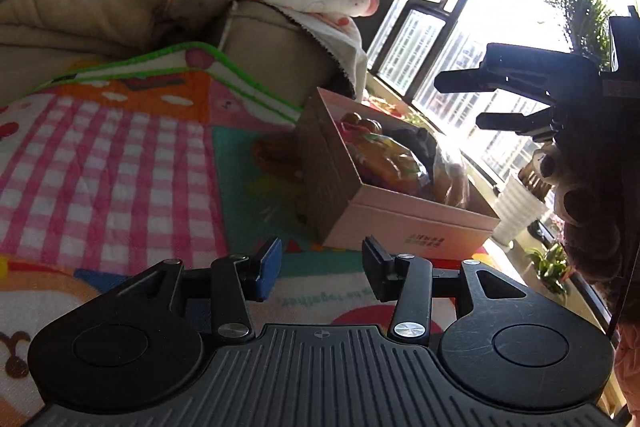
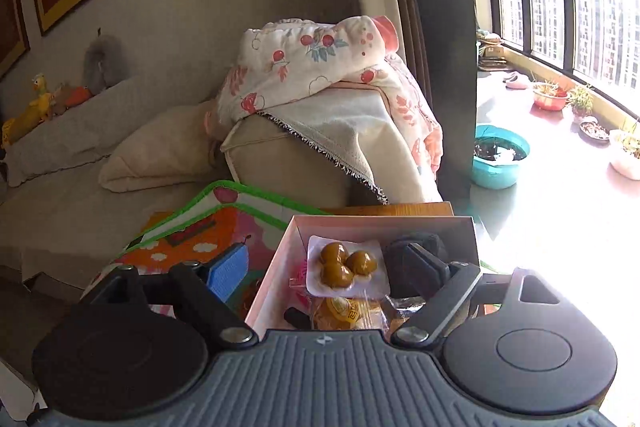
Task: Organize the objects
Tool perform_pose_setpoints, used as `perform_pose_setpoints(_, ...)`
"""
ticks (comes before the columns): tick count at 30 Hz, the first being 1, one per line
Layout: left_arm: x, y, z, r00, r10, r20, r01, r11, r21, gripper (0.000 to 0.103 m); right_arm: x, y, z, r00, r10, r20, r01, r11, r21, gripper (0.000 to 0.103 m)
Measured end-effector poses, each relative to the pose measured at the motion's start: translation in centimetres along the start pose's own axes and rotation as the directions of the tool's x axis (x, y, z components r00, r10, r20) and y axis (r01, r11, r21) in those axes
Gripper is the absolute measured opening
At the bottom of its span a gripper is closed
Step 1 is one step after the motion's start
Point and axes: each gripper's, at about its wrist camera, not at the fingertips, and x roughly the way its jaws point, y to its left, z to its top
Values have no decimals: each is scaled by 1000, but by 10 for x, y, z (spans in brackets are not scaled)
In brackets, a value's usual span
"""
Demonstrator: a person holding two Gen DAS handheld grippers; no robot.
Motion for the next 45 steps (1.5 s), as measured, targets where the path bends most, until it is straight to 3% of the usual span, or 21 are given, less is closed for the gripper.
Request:
perform_pose_setpoints(7, 9, -3, -6, 999, 1, -38, -2, 1000, -6, 49, -33, 8, -68, 995, -94, 33, 100, 963, -249, 85)
perform_pose_setpoints(13, 12, -31, 18, 999, -20, 38, 19, 999, 46, 49, -50, -6, -111, 985, -170, 40, 174, 924, -340, 85)
perform_pose_setpoints(15, 25, -45, 34, 998, 12, 68, -18, 996, 87, 49, -42, -19, -115, 978, -208, 7, 201, 931, -305, 85)
perform_pose_setpoints(18, 57, -60, 49, 994, 107, 40, -112, 981, 159, 49, -29, -35, -117, 969, -245, -25, 231, 939, -255, 76)
perform_pose_setpoints(21, 91, -57, 53, 972, 233, -14, -226, 954, 198, 49, -16, -44, -117, 967, -251, -48, 236, 949, -209, 70)
perform_pose_setpoints(23, 96, -48, 51, 967, 255, -12, -248, 950, 190, 62, -9, -46, -116, 970, -232, -65, 217, 958, -185, 67)
perform_pose_setpoints(25, 92, -38, 50, 961, 278, 8, -275, 945, 174, 82, -4, -44, -115, 976, -206, -74, 192, 967, -168, 67)
perform_pose_setpoints(28, 84, -19, 52, 949, 313, 37, -315, 942, 117, 91, 10, -30, -111, 979, -193, -67, 178, 966, -185, 67)
perform_pose_setpoints(30, 81, -4, 55, 925, 371, 82, -378, 920, 104, 99, 20, -19, -106, 983, -172, -71, 156, 970, -187, 67)
perform_pose_setpoints(31, 80, 4, 56, 912, 397, 104, -407, 909, 95, 102, 25, -14, -103, 984, -161, -73, 145, 971, -189, 67)
perform_pose_setpoints(36, 75, 34, 68, 906, 406, 119, -413, 910, 37, 102, 45, 14, -93, 982, -182, -52, 166, 961, -223, 67)
perform_pose_setpoints(38, 73, 38, 69, 914, 384, 129, -391, 920, 32, 101, 47, 19, -91, 981, -186, -60, 169, 962, -215, 70)
perform_pose_setpoints(42, 40, 34, 57, 939, 306, 158, -316, 948, 37, 101, 31, 26, -103, 985, -147, -88, 128, 974, -189, 99)
perform_pose_setpoints(45, 14, 21, 32, 948, 292, 126, -305, 947, 102, 101, 15, 34, -123, 983, -145, -115, 121, 973, -196, 103)
